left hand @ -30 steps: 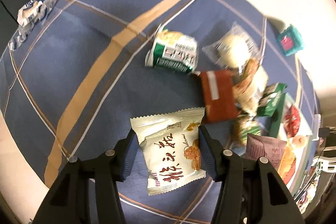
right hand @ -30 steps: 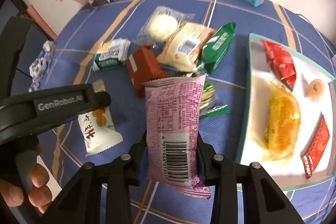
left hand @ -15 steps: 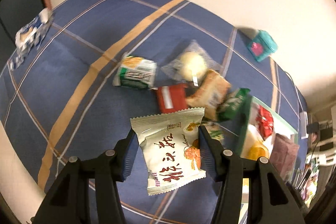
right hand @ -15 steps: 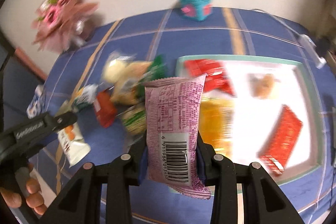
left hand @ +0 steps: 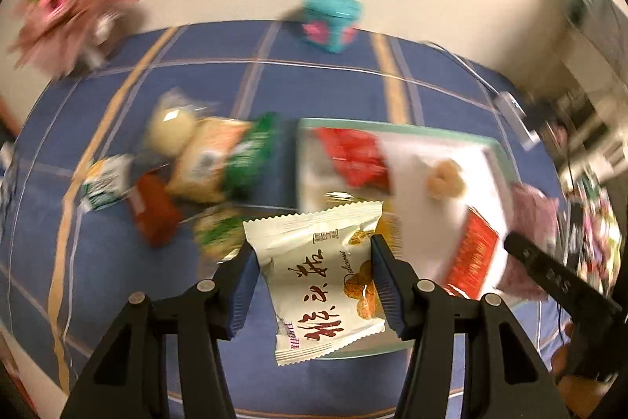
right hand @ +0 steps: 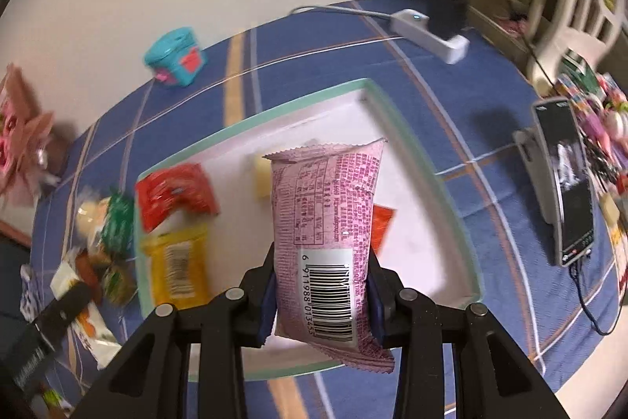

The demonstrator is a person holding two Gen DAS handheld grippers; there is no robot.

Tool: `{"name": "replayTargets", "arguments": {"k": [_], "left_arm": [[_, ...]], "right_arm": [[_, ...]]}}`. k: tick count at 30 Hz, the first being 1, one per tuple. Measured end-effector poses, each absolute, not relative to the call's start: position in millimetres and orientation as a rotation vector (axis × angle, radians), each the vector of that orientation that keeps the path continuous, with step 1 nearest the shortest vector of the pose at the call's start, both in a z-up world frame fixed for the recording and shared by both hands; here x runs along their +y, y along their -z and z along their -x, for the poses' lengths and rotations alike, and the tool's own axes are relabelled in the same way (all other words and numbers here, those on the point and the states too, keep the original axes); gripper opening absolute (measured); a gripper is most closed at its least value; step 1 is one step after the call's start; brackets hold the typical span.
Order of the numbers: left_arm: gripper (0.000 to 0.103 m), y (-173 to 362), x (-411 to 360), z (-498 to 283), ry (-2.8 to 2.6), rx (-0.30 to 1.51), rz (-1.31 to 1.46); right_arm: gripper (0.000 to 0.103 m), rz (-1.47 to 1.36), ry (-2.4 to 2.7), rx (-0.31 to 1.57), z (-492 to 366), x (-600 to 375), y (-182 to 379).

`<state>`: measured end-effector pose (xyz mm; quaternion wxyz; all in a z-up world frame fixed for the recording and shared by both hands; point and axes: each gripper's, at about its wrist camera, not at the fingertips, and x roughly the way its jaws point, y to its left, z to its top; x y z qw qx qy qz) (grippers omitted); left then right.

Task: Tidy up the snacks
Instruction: 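Carry the pink bag with the right tool while the left tool carries the white packet into the tray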

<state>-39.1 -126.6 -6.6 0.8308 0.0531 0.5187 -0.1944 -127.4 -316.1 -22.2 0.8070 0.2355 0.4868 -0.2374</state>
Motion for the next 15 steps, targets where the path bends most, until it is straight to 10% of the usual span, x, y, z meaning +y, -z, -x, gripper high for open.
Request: {"name": "replayTargets", "arguments": {"k": [15], "left_arm": [[0.057,20.1,-197.6,21.4,0.548,1.076,-0.171]], "right_arm": [[0.04,-0.529,0.509,1.019,105.6,-340.0,41.9]]}}
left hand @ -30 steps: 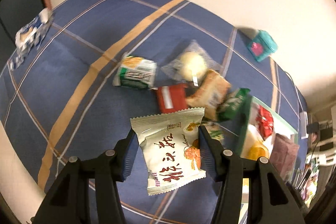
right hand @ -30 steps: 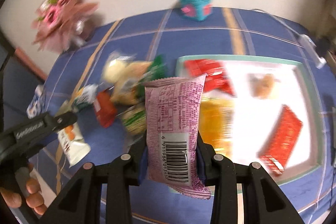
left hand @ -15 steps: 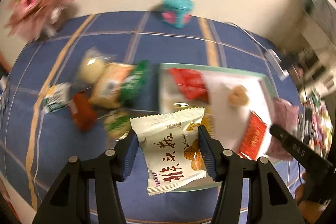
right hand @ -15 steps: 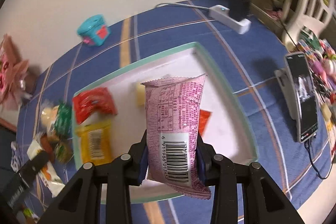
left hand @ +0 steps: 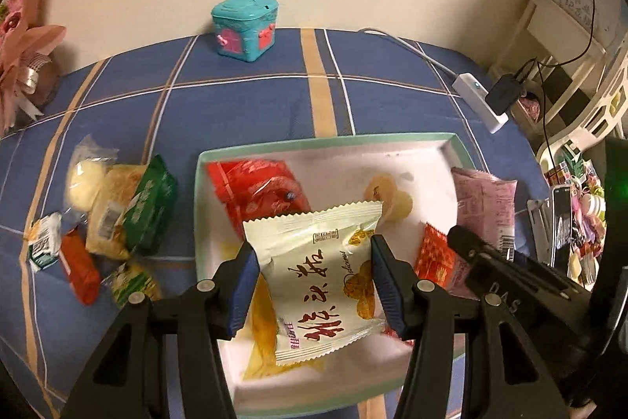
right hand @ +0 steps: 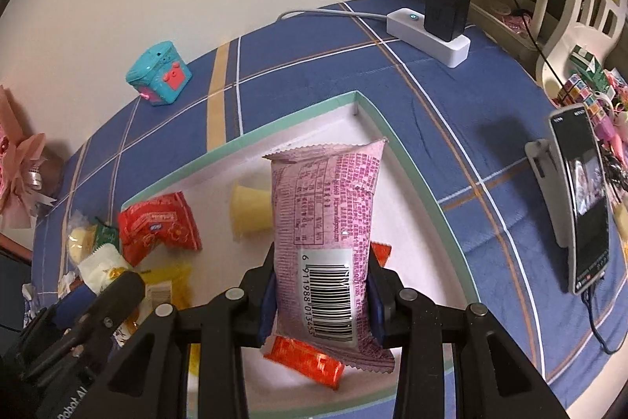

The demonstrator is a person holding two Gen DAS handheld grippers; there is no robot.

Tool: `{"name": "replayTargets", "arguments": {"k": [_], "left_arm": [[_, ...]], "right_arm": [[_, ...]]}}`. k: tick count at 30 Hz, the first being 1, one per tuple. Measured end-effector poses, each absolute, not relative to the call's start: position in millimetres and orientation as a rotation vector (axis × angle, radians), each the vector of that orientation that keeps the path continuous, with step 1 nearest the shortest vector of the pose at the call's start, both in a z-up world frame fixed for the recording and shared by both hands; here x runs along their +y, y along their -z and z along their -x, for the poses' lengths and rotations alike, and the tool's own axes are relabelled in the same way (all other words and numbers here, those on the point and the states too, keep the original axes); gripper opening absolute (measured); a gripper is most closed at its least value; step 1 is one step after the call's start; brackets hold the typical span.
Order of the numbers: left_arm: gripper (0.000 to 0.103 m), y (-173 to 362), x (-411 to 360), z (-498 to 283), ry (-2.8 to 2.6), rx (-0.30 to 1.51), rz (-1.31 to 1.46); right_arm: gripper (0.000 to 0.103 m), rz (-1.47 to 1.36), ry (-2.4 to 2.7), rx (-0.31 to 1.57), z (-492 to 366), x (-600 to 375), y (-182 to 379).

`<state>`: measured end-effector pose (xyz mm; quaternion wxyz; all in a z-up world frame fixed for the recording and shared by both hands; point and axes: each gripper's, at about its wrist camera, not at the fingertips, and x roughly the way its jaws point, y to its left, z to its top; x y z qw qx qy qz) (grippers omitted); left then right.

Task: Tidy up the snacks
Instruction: 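Carry the pink bag with the right tool while the left tool carries the white packet into the tray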

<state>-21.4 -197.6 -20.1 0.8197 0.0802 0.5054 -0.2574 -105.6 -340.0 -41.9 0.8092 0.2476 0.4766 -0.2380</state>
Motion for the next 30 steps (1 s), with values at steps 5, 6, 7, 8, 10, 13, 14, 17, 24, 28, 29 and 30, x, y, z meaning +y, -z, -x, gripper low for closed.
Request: {"name": "replayTargets", "arguments": {"k": [5,6,7,8,10,13,14,17,24,28,29,30], "left_arm": [[0.057,25.2,-209.8,12.5,0.569,1.081,-0.171],[0.057,25.6,-212.2,11.3,0.574,1.079,-0.174],[0.057,25.9,-215.1,10.0,0.58,1.073,-0.179],[0.057,26.1,-217.1,8.4,0.583,1.069,-0.183],[0.057,27.9,-221.2,4.8,0.585,1.066,-0.187],[0.057,32.8,-226.8,0.5,0.586,1.066,-0.195],[0.057,33.9,-228.1,-0.5,0.586,1.064,-0.199],[0.057,36.6,-230.1,-4.1,0.59,1.065,-0.191],[0.058,38.1,-230.9,-4.5,0.607,1.087,-0.185],[0.061,34.0,-228.1,-1.3,0.599,1.085,-0.199],[0.062,32.7,-227.2,-0.1,0.593,1.079,-0.208],[0.062,31.9,-225.9,1.2,0.585,1.079,-0.219]], "right_arm": [[0.04,-0.528,0.505,1.022,94.4,-345.9,50.5],[0.04,-0.529,0.504,1.022,93.2,-347.0,51.5],[0.04,-0.532,0.504,1.022,91.9,-348.4,52.6],[0.04,-0.535,0.505,1.021,90.7,-350.0,53.6],[0.04,-0.538,0.504,1.021,87.2,-353.1,56.0],[0.04,-0.533,0.502,1.023,81.1,-356.3,60.5],[0.04,-0.532,0.505,1.028,79.4,-357.4,62.6],[0.04,-0.544,0.502,1.034,76.0,-360.6,68.5],[0.043,-0.54,0.521,1.049,76.8,-364.3,72.1],[0.064,-0.565,0.549,1.057,83.1,-367.3,70.3],[0.064,-0.579,0.543,1.066,84.8,-366.4,70.2],[0.064,-0.585,0.538,1.073,85.8,-365.3,69.9]]}}
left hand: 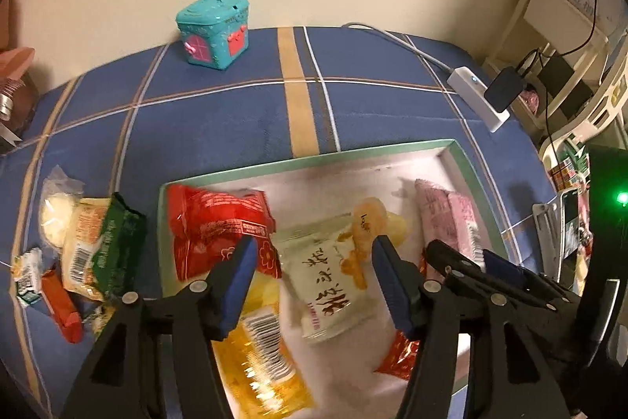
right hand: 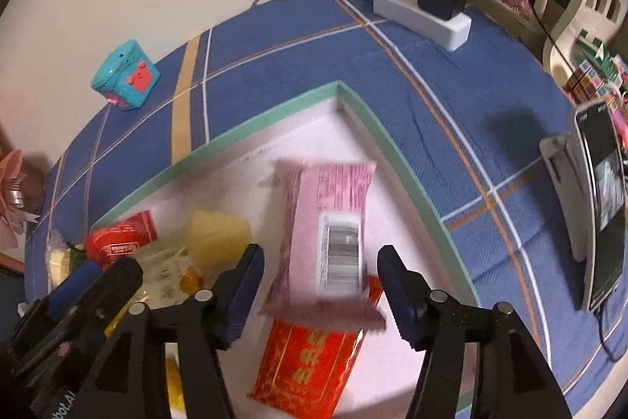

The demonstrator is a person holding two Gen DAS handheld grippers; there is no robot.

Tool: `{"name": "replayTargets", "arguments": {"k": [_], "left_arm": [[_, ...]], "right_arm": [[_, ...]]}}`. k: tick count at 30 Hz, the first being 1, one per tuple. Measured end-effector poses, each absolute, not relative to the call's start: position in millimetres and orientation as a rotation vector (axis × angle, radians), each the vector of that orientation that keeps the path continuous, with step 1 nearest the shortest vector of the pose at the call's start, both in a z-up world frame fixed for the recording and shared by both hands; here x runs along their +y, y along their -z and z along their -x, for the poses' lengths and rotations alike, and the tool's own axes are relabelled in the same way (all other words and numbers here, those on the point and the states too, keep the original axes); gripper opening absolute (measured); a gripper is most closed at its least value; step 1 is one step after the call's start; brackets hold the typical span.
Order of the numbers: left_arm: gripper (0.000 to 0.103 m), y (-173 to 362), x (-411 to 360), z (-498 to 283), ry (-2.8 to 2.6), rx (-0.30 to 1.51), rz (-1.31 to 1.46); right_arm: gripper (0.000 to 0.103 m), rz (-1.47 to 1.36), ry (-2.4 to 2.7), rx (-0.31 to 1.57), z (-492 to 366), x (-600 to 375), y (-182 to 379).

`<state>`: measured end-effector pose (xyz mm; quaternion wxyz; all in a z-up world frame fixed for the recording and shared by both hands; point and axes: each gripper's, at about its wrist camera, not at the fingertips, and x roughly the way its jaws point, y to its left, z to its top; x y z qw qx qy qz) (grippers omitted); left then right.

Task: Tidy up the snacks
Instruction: 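Carry the pink bag with the right tool while the left tool carries the white packet into the tray, then withdraw both open tools from the tray back toward the snack pile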

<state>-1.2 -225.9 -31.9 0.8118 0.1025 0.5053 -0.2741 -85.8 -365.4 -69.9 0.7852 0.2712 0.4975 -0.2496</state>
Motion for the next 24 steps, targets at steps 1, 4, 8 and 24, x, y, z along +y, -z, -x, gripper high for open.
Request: {"name": "replayTargets", "arguments": {"k": [1,4,8,24], "left_arm": [[0.062,31.2,-224.5,2.2,0.579,1.084,-0.223],[0.062,27.3,-216.2,4.9,0.563,1.095,-0.214],[0.071,23.2,-199.3,8.6,0.516,1.088,-0.205],[0.072,32.4,-88.0,2.8,0.252,1.193,-0.063]], "right_arm": [[0.064,-0.586,0.538,1.076,86.6,-364.3,69.4],[0.064,-0.574,0.55,1.086,91.0,-359.1,64.6],[0.068,-0.551,0.54,1.073,98.4,-348.9,51.7],[0.071,-0.437,0.503,1.086,113.7,-295.7,17.9]]}}
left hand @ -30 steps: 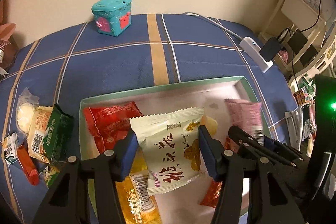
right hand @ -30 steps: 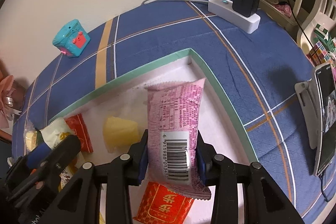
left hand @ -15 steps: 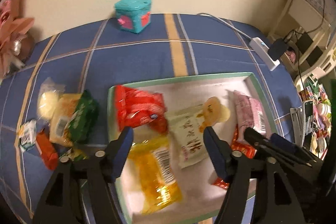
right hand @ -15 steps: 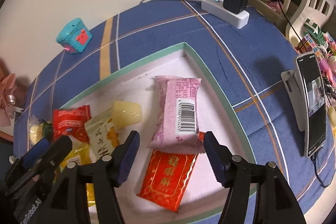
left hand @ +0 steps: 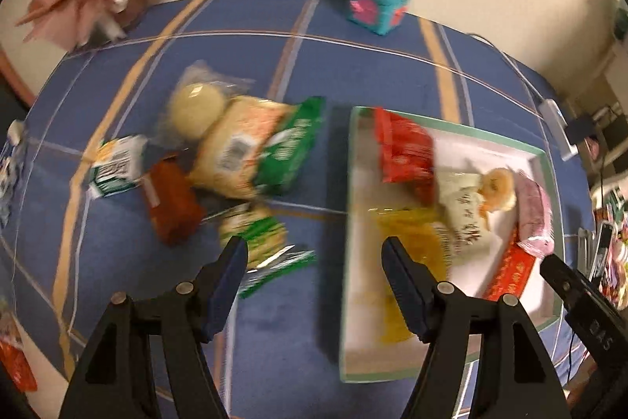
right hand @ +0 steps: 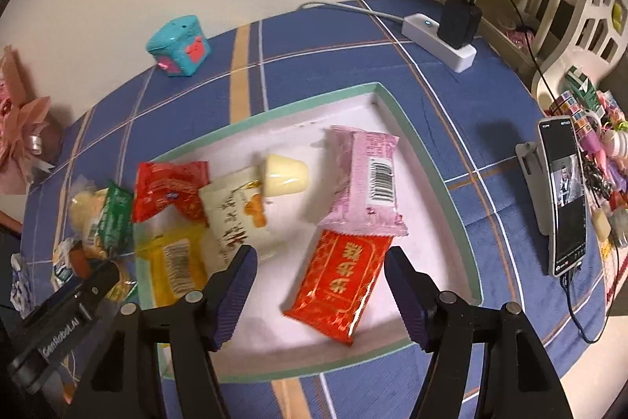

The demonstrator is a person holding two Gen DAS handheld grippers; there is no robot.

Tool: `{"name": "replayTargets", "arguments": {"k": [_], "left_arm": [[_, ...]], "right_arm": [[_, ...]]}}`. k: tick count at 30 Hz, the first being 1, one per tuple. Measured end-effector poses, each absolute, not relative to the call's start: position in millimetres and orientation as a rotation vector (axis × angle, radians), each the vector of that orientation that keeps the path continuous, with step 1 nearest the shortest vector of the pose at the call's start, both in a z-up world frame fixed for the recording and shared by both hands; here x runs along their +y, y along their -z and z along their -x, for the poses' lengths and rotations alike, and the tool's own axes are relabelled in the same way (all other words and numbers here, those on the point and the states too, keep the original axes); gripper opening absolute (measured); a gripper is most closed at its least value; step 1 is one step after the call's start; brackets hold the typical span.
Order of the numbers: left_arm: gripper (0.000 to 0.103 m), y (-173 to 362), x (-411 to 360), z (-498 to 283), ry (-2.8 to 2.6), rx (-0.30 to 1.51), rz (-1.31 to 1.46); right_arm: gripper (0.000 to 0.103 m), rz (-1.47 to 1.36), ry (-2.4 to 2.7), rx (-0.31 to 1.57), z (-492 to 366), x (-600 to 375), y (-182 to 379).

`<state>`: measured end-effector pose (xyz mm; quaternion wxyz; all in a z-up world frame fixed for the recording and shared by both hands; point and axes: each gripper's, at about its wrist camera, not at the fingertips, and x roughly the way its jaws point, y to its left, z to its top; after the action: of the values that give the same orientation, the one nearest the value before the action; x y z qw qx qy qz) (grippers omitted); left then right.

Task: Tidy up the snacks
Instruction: 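Withdraw both open tools from the tray back toward the snack pile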

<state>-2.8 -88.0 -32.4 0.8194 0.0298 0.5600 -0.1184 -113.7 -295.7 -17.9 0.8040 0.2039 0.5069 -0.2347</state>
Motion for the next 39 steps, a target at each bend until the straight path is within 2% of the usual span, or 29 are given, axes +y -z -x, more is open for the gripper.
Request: {"name": "replayTargets", "arguments": {"k": [4,6,19,20,23,26,39], "left_arm": [[0.073,29.7,-65.2,2.6,0.224,1.205,-0.018],[0.082,30.0,-56.2,3.7,0.208,1.212,-0.017],[0.086,42.6,-3.8,-9.9,0.119,1.264,-0.004],[0.088,44.1,3.0,-13.1,0.107,1.267,0.002],[0.096,46.4,21.7,-19.7,0.072,1.272,0.027],[0.096,49.0,43.3,-27.9,0.032,1.278,0.065],[0.096,48.3,120.9,-50.8,-0.098,1.258,0.21]], "right_arm": [[0.071,-0.419,0.493,1.09,114.6,-283.4,14.2],[0.071,-0.406,0.49,1.095,114.6,-276.6,13.4],[0.071,-0.342,0.429,1.143,94.8,-225.6,20.8],[0.074,-0.338,0.412,1.151,89.8,-219.6,22.9],[0.094,-0.323,0.387,1.152,79.6,-205.6,25.6],[0.103,-0.301,0.365,1.14,69.0,-188.9,25.5],[0.103,-0.268,0.22,1.045,29.1,-130.1,20.0]]}}
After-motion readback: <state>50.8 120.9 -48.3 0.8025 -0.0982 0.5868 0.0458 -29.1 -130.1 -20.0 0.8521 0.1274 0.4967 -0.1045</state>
